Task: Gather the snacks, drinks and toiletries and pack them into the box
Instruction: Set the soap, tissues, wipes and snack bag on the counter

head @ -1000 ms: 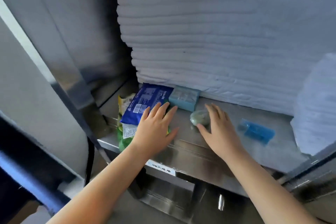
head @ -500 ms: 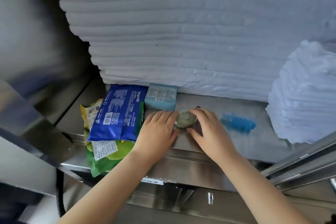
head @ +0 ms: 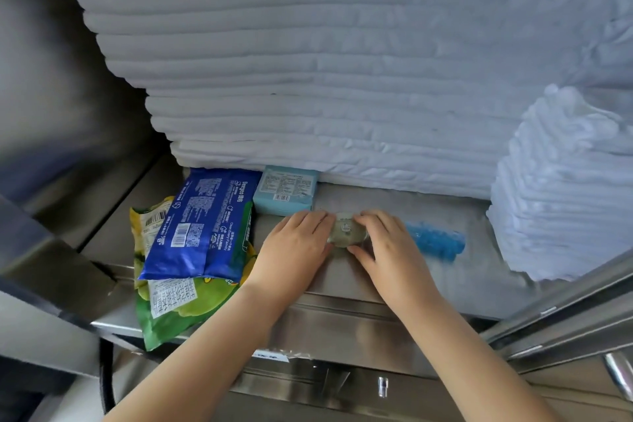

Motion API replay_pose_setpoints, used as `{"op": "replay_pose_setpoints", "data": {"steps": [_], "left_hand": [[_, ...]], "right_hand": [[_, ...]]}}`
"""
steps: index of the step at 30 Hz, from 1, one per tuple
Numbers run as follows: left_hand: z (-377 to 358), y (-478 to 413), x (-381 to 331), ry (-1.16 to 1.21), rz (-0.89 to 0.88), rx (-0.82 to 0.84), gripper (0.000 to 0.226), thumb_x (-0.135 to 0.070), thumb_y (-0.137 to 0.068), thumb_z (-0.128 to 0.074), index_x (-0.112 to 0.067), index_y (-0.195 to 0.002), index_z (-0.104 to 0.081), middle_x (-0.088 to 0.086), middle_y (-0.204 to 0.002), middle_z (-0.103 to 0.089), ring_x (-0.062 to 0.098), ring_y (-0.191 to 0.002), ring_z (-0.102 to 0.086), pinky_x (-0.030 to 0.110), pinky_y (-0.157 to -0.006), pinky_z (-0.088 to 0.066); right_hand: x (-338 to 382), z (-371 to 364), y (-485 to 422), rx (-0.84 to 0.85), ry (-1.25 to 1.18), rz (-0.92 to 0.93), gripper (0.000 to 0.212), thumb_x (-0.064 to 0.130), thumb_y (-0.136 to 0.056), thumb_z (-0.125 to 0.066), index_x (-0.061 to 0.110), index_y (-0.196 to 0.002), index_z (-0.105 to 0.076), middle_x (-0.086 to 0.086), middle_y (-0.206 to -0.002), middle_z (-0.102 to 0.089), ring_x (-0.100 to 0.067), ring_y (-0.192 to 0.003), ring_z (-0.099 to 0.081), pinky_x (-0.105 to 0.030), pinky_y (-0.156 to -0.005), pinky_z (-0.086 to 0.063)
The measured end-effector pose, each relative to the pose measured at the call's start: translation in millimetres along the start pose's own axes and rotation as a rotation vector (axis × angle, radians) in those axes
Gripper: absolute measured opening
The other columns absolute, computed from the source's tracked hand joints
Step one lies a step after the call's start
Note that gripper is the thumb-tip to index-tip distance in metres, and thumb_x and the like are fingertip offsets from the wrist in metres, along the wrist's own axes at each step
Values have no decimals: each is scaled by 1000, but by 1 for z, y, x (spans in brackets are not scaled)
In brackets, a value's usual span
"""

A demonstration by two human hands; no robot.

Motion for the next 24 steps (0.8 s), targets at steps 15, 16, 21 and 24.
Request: {"op": "replay_pose_setpoints", "data": {"steps": [15,16,21,24], "left_hand": [[-17,-51,7,161,47,100,39,5,-66,-71,-5,-103,-67,10,-101,-66,29,-98,-62,36,-64,-52],[-20,-54,7,173,64,115,38,4,-72,-67,-6,-108,-65,10,-107,-65,30,-104,-59,38,-69,-51],[-19,-60,9,192,63,109,40,1,-78,-62,-6,-117,-61,10,-118,-60,28,-115,-53,37,-82,-49],[-13,-48,12,161,44,72,53,-4,-73,-72,0,-123,-57,15,-124,-58,32,-120,-52,43,-99,-42]], "right_hand": [[-14,-5,-48,5,44,-190,30,25,-84,-68,9,-109,-60,-6,-109,-61,-22,-103,-55,-29,-83,-42],[-15,-5,-51,4,49,-196,31,26,-85,-67,11,-110,-60,-5,-109,-61,-21,-103,-55,-28,-84,-42],[-18,4,-51,24,63,-219,46,24,-86,-66,12,-127,-51,-4,-128,-53,-21,-118,-49,-29,-93,-41],[-28,22,-23,-62,94,-315,55,18,-85,-67,11,-135,-45,-6,-134,-49,-24,-123,-45,-34,-96,-42]]}}
Point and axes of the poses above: each hand's wrist, its own y-axis away from the middle knuckle, its own z-axis out of the back of the hand, x = y × z, the point moved 2 cm from there along -y, towards the middle knuckle
